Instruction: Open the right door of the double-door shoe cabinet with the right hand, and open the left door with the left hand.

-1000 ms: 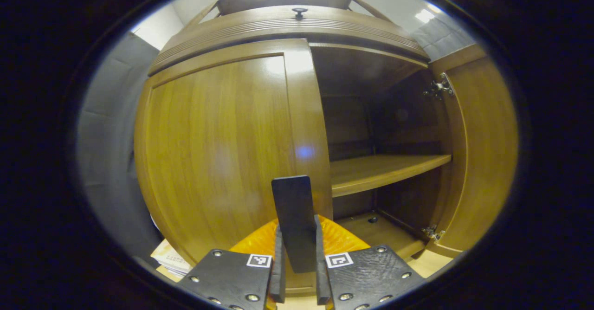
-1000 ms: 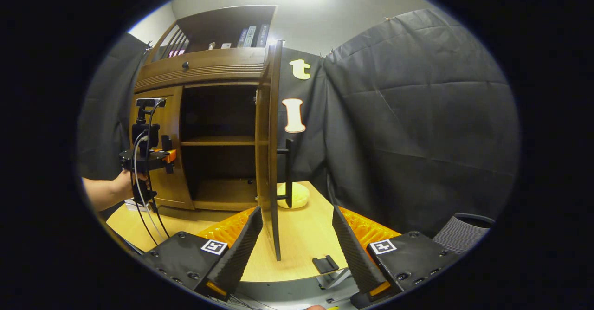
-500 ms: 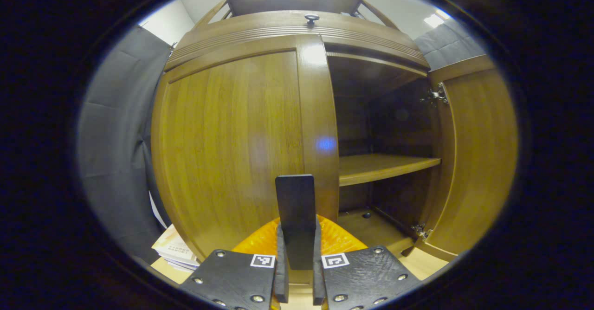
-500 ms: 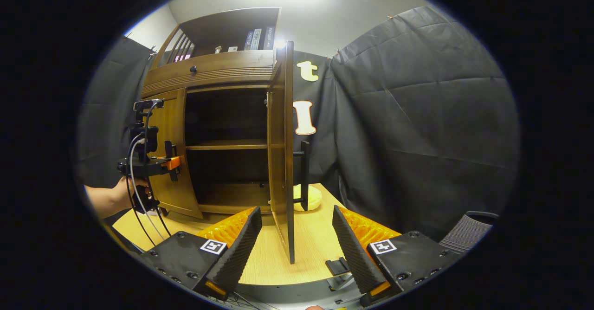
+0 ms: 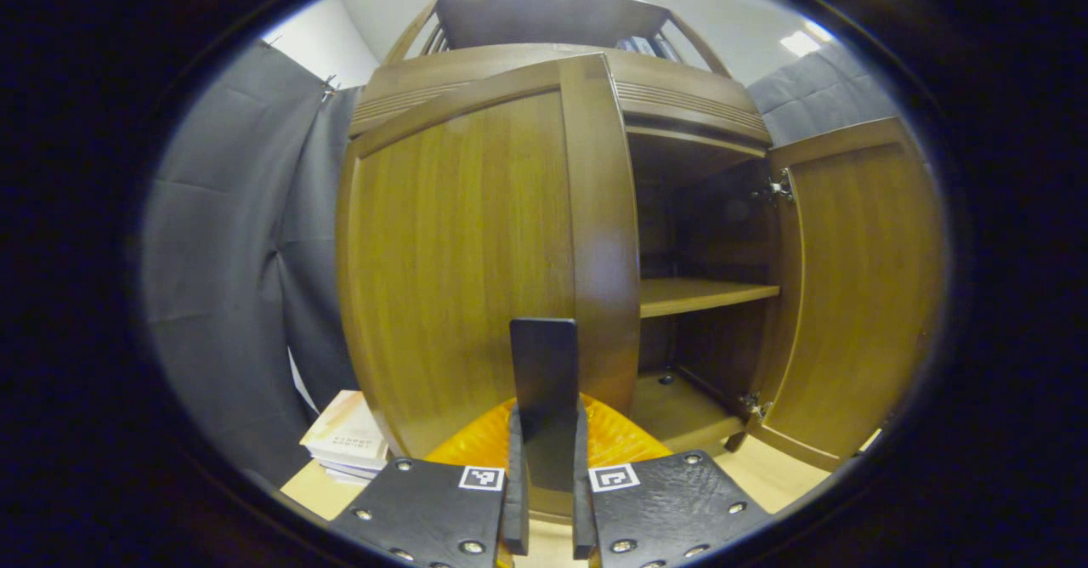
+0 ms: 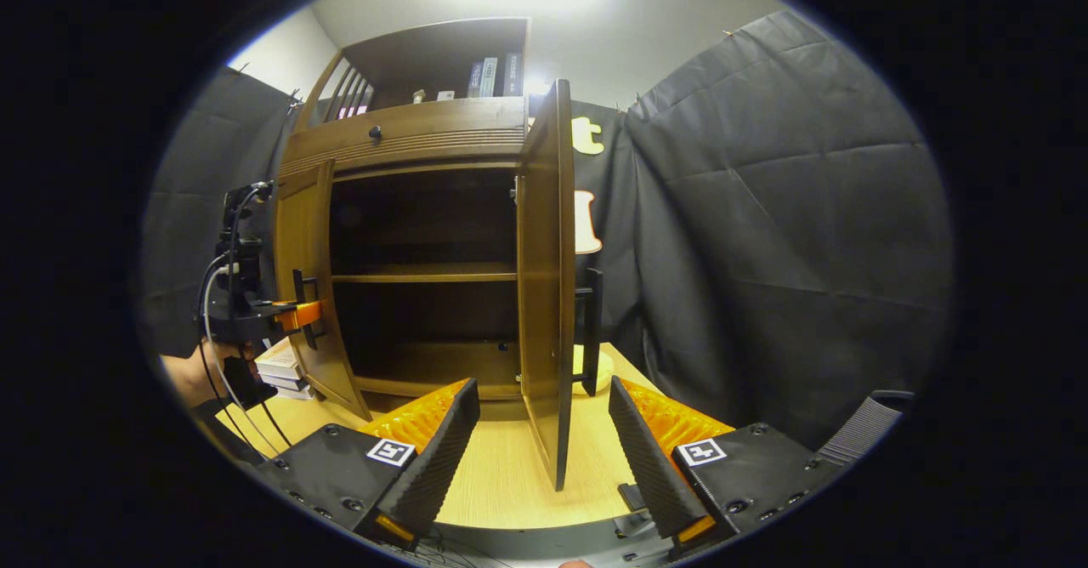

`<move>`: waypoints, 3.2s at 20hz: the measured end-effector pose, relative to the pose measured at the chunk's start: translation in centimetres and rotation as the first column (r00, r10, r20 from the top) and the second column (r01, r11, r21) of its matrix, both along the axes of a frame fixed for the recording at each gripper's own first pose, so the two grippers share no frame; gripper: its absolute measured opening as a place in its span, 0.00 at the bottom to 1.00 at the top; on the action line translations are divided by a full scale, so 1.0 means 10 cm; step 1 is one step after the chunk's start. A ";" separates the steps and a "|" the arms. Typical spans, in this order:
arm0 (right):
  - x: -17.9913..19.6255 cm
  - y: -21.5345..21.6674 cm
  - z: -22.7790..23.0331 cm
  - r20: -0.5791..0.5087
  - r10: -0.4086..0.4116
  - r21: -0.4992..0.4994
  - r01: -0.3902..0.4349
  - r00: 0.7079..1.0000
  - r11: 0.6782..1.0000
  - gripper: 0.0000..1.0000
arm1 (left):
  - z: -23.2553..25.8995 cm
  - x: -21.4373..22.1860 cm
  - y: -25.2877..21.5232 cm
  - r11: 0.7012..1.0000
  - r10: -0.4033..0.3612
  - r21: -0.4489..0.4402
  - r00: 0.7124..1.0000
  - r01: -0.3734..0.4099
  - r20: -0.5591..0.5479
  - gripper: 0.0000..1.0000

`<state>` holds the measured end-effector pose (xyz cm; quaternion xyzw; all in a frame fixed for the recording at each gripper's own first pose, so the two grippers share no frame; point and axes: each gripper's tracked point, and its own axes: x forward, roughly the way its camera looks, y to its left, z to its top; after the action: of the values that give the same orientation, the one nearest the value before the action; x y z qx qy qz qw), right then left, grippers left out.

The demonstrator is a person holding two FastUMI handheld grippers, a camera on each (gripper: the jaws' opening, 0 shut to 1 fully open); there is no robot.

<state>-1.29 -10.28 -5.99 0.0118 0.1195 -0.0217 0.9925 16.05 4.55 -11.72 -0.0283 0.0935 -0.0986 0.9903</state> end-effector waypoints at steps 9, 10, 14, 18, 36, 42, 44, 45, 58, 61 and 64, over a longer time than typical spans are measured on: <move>0.11 0.29 0.04 0.018 0.067 0.025 -0.068 0.998 0.997 0.94 | 0.00 -0.49 0.54 0.999 0.043 0.008 0.999 -0.043 -0.005 0.23; 0.11 0.33 0.03 0.019 0.078 0.024 -0.079 0.997 0.997 0.96 | 0.01 -0.53 0.60 0.999 0.051 0.011 0.999 -0.051 -0.001 0.23; 0.15 0.50 0.03 0.024 0.116 0.034 -0.116 0.993 0.993 0.96 | -0.03 -0.68 0.83 0.997 0.073 0.014 0.997 -0.073 0.004 0.14; 0.21 0.66 0.06 0.034 0.148 0.042 -0.149 0.988 0.988 0.94 | -0.03 -0.73 0.97 0.996 0.088 0.029 0.996 -0.089 0.006 0.17; 0.34 1.40 0.08 0.039 0.247 0.035 -0.249 0.968 0.968 0.94 | -0.15 -1.11 2.09 0.980 0.183 0.077 0.983 -0.183 0.014 0.17; 0.38 1.51 0.11 0.049 0.218 0.015 -0.219 0.975 0.976 0.94 | -0.23 -1.23 2.53 0.972 0.220 0.085 0.976 -0.220 0.009 0.14; 0.38 1.50 0.12 0.057 0.204 0.011 -0.205 0.977 0.979 0.96 | -0.24 -1.28 2.69 0.965 0.243 0.102 0.970 -0.243 0.014 0.16; 0.38 1.49 0.13 0.061 0.201 0.017 -0.203 0.978 0.979 0.96 | -0.24 -1.34 2.77 0.961 0.255 0.106 0.967 -0.255 0.009 0.16; -0.07 1.15 0.54 0.134 0.202 0.020 -0.206 0.970 0.978 0.94 | 0.68 -2.25 1.84 0.981 0.185 0.037 0.978 -0.189 0.096 0.17; -0.19 1.03 0.55 0.134 0.181 0.020 -0.185 0.974 0.982 0.95 | 0.81 -2.39 1.62 0.984 0.170 0.035 0.979 -0.175 0.117 0.17; -0.26 0.96 0.54 0.130 0.180 0.015 -0.183 0.975 0.983 0.96 | 0.89 -2.50 1.58 0.981 0.187 0.027 0.974 -0.192 0.131 0.16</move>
<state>-3.87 -0.72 -0.58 0.0153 0.0567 0.0713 0.9957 -8.97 20.31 -2.82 -0.0110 0.0287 -0.0034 0.9995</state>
